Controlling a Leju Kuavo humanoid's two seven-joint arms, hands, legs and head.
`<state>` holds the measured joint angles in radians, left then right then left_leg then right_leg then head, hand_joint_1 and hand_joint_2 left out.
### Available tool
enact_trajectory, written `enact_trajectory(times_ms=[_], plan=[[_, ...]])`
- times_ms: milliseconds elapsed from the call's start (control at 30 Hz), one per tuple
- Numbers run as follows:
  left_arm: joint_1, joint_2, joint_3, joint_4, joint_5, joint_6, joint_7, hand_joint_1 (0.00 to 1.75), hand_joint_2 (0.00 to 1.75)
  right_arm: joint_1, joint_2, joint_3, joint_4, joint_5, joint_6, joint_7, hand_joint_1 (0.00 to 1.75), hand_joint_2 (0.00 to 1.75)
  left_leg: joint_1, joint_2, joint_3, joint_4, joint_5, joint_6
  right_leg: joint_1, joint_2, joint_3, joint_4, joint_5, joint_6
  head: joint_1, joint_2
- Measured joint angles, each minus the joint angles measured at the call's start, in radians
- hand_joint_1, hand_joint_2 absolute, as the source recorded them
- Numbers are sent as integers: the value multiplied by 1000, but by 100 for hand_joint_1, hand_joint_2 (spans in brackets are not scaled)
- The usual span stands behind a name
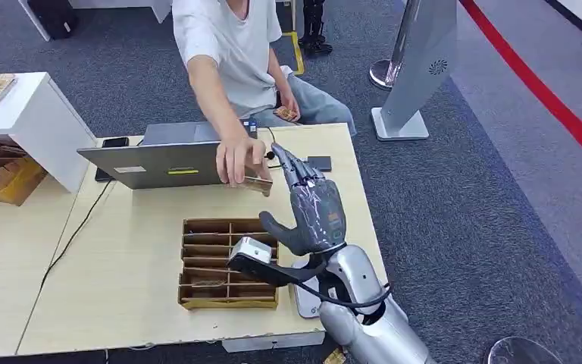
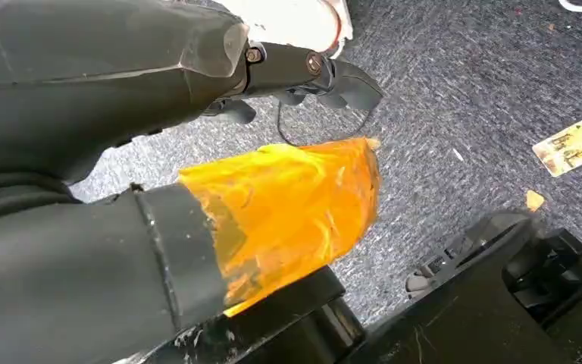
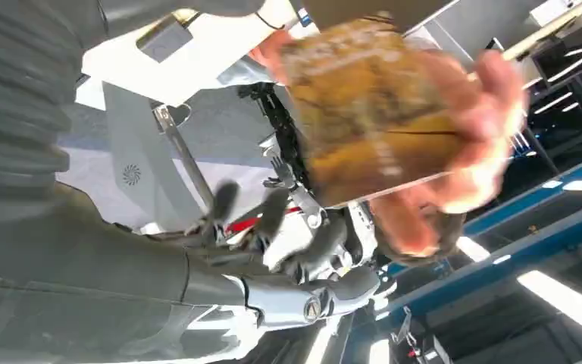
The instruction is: Pass the card to the sensor for recognition and then transmit it.
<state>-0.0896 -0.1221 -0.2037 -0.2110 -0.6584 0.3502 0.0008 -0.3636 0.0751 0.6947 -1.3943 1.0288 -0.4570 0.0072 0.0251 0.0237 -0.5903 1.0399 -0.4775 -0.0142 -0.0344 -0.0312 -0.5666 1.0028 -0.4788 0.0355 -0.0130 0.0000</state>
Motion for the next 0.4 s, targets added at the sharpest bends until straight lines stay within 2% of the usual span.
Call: enact_trajectory(times_ms=[400], plan=[[0, 0, 0, 0, -2, 2, 0, 0, 0, 5, 0, 0, -6, 0, -9, 0, 0, 175, 0, 0, 0, 0, 0, 0, 0, 0, 0, 0, 0, 0, 0, 0]])
